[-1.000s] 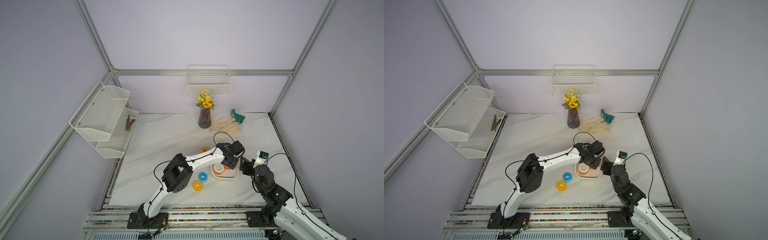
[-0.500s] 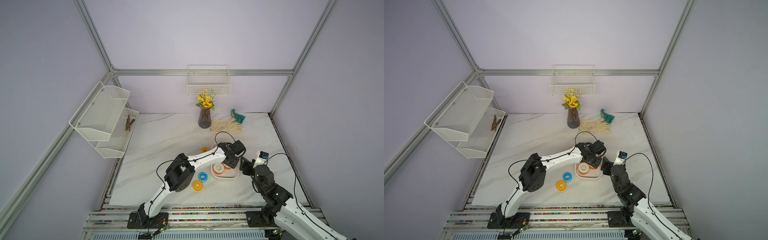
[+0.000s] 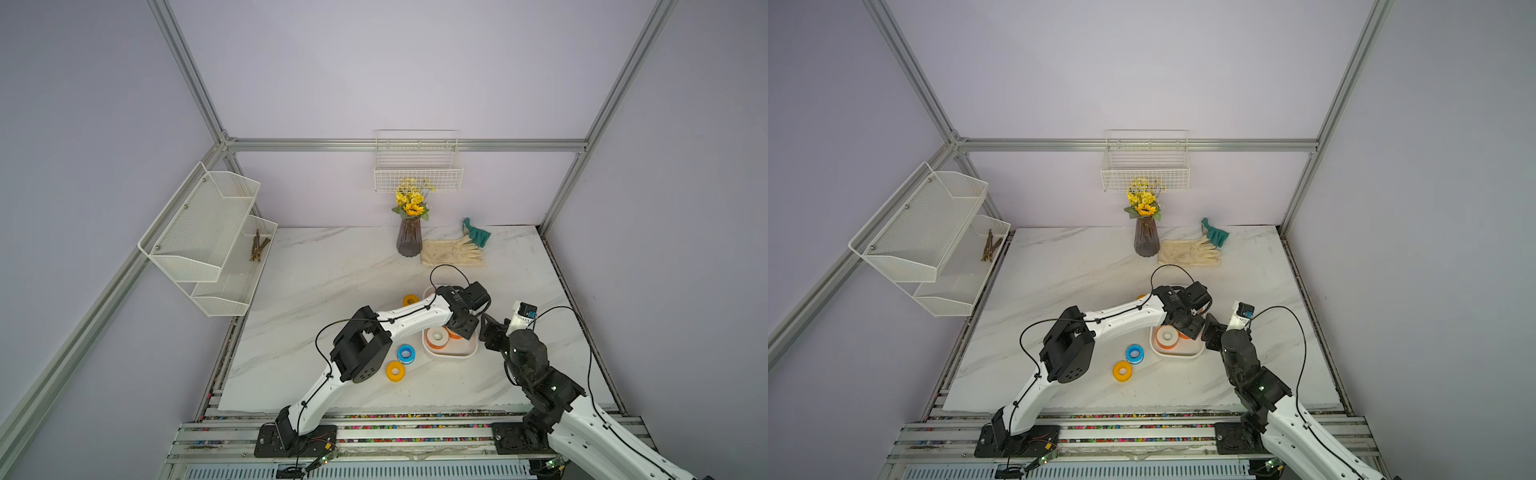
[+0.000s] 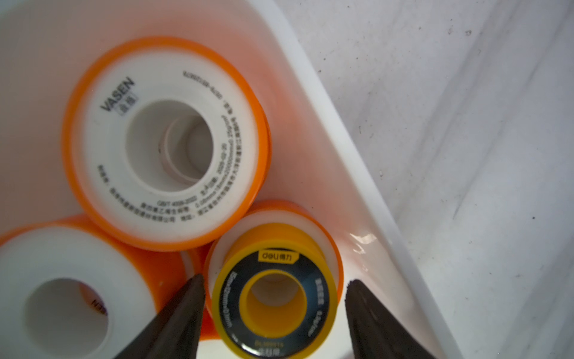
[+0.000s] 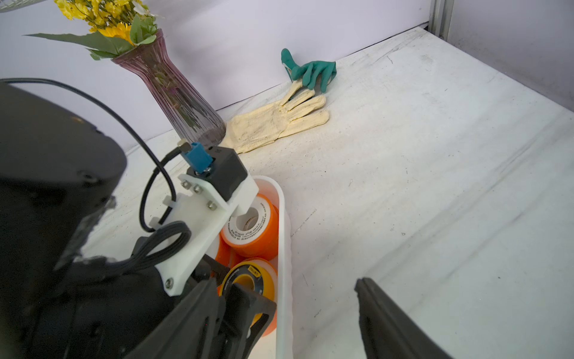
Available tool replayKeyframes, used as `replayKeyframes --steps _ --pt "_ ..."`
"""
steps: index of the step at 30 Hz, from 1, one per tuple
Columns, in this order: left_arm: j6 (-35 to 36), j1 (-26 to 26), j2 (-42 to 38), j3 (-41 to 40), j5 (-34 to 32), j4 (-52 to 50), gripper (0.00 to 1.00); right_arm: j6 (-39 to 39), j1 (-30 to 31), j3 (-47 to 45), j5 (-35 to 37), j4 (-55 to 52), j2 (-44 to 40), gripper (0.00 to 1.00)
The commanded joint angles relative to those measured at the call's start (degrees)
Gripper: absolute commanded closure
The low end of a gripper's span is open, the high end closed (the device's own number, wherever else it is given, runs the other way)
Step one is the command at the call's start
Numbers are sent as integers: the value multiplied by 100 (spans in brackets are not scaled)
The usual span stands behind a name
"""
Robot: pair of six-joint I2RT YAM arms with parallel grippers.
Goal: Put the sealing tape into the storage box
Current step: Place the sealing tape in the storage box.
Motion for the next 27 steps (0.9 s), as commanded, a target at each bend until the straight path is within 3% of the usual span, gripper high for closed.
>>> replayKeyframes --steps 1,27 --pt "-1 14 -117 151 31 -34 29 53 -12 -5 79 -44 -15 24" --pt "-63 -108 -796 -153 -142 -115 30 17 -11 6 19 -18 4 24"
